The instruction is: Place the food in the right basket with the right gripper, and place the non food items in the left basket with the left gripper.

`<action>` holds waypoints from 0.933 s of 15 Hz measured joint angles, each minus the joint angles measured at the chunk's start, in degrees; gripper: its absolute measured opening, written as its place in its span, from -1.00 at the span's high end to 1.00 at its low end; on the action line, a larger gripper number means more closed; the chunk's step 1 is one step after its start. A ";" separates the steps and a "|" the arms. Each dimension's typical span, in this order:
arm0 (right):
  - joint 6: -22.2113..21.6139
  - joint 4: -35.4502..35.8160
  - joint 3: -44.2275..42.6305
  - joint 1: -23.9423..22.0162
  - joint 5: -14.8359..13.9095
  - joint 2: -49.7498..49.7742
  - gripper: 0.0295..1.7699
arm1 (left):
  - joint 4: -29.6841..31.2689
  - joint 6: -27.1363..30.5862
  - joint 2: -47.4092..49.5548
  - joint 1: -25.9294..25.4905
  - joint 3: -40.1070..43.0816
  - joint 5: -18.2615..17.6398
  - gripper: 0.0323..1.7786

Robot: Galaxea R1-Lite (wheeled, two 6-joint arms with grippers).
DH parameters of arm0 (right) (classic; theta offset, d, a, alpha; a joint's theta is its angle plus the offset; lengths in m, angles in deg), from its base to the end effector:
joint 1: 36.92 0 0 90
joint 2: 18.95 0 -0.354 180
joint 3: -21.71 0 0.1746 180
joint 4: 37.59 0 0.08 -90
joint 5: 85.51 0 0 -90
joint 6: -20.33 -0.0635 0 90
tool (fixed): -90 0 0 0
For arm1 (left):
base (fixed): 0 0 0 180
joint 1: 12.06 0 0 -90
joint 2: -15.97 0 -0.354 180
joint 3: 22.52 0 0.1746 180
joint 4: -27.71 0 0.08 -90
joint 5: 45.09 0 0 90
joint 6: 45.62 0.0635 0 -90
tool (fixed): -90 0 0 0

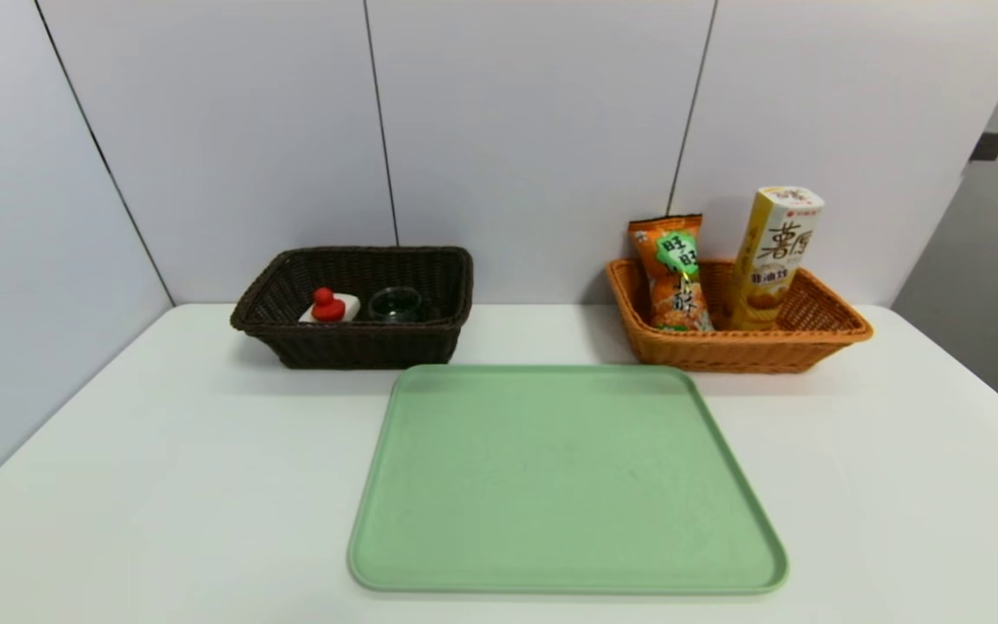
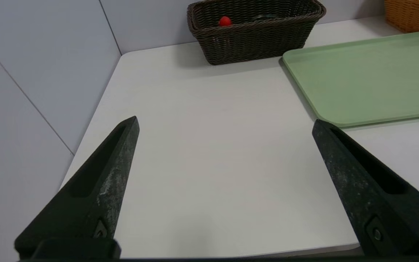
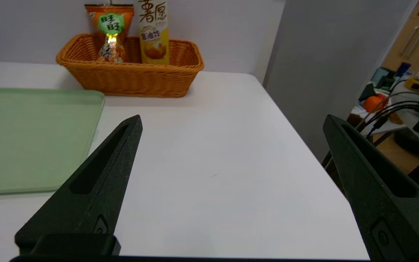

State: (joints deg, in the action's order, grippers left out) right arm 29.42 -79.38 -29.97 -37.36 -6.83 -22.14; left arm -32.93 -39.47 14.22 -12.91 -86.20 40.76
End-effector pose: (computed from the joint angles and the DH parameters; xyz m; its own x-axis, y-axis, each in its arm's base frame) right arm -0.0965 -0.0117 0.1670 0.9723 -0.2038 0.1144 0.2184 0.9666 -0.1343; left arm -0.1283 -0.0065 0.1681 0.9981 -0.0576 0.0225 0.0548 0.9926 0.1087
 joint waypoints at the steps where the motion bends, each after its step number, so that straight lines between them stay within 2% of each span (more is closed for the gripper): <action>1: 0.66 2.97 1.43 0.06 0.02 1.05 -0.93 | 1.45 0.24 0.61 0.00 2.10 -0.11 -0.90; 5: 4.60 21.55 14.28 0.11 3.80 2.99 -0.93 | 13.78 0.63 1.68 0.09 14.95 -0.17 -0.90; 7: 7.24 31.85 22.21 0.11 6.49 3.19 -0.93 | 23.76 1.02 1.76 0.11 23.65 -0.11 -0.90; 8: 7.39 34.72 24.17 0.11 7.86 3.24 -0.93 | 29.49 1.60 1.76 0.09 28.37 -0.09 -0.90; 10: 6.84 31.50 25.55 0.09 9.51 3.24 -0.93 | 40.75 2.67 1.78 0.11 35.50 0.13 -0.90; 11: 5.89 25.93 25.86 0.09 11.62 3.24 -0.93 | 43.03 2.72 1.80 0.11 36.77 0.41 -0.90; 12: 4.41 21.21 25.97 0.09 13.85 3.24 -0.93 | 42.55 1.65 1.80 0.09 37.43 1.02 -0.90; 14: 1.77 17.19 26.01 0.09 14.26 3.24 -0.93 | 36.86 -2.27 1.80 0.09 37.92 2.43 -0.90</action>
State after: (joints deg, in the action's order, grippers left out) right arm 31.19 -62.19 -3.96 -37.28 7.43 -18.90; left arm 3.93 -41.74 16.02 -12.83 -48.27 43.18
